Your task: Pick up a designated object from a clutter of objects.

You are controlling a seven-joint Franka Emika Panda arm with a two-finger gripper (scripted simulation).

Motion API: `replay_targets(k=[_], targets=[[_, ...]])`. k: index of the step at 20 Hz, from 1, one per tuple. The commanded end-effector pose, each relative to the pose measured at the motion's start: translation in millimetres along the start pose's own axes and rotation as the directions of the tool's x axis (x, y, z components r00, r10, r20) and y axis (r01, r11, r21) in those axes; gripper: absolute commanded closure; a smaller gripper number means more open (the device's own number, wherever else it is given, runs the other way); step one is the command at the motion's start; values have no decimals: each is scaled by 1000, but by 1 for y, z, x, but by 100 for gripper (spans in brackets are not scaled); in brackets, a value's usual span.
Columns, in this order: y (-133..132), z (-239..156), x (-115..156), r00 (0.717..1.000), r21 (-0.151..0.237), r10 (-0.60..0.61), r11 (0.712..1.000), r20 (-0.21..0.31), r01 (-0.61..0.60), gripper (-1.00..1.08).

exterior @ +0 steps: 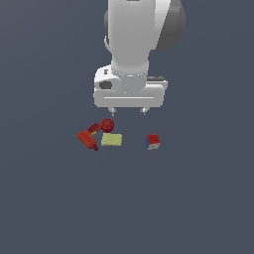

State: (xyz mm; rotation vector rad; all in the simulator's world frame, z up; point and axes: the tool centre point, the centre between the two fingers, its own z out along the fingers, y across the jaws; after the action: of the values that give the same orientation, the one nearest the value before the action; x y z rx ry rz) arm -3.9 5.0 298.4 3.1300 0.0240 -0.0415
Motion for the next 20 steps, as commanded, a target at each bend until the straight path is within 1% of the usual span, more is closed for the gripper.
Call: replay_targets(k=[1,11,16,20], targets=[[0,0,0,1000,0,0,1000,0,0,-100],[-3,-2,1,1000,9,13,1000,0,-13,-100],[4,6,1,1000,7,24,1000,-4,-24,-100],[16,20,2,999,4,42,999,-11,-42,-100]])
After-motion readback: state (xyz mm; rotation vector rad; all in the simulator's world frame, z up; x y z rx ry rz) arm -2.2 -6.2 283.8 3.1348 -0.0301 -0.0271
